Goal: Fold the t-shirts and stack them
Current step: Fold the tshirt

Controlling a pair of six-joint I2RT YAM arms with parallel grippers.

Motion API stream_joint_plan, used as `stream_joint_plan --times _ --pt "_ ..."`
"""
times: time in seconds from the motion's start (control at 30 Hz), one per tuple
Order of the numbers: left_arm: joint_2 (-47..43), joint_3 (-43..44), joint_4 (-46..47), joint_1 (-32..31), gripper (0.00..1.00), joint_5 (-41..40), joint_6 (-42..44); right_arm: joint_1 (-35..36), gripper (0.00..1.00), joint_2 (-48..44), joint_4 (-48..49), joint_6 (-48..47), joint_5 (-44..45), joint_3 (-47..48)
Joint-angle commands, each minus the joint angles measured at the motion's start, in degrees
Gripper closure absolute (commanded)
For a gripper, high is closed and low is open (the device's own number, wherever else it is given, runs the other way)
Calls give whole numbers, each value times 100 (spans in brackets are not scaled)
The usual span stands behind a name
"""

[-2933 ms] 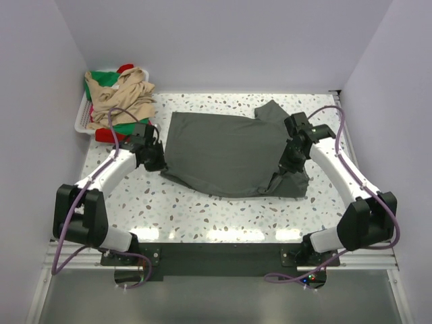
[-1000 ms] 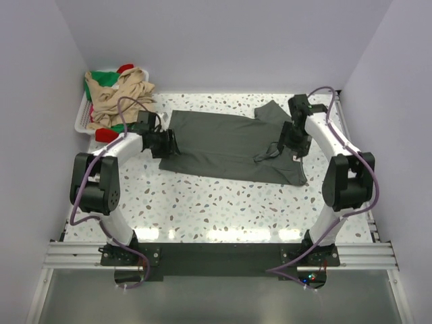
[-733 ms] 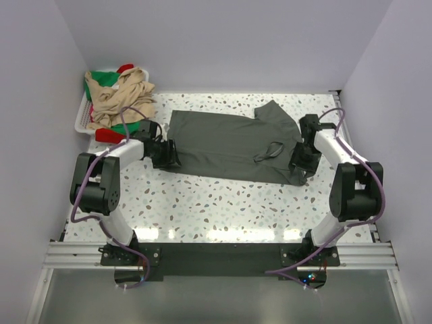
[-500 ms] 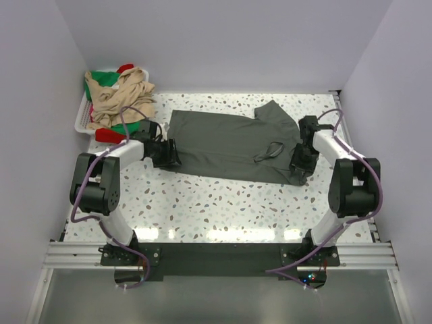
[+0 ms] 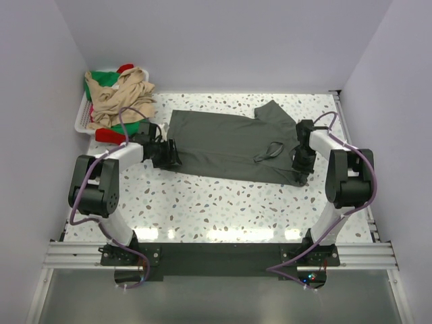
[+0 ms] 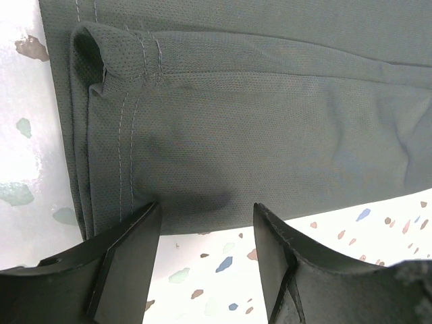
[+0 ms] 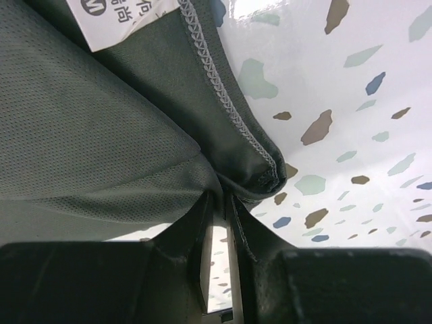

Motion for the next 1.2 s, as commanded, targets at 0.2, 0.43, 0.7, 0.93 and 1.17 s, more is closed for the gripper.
stream_joint_plan --times 0.2,0.43,0.7,0.93,1.17 --pt "-8 -316 -78 8 37 -717 451 -42 94 153 -238 -489 879 585" --pt "-140 -527 -8 8 37 -781 496 -51 94 319 -414 -815 1284 894" --pt "-324 -440 10 -1 35 -420 426 -42 60 320 -537 -762 1267 893" --pt "-702 131 -219 -10 33 -262 250 1 46 -425 -608 -421 496 1254" --pt "-545 343 264 -19 33 81 4 300 43 -797 341 63 -1078 684"
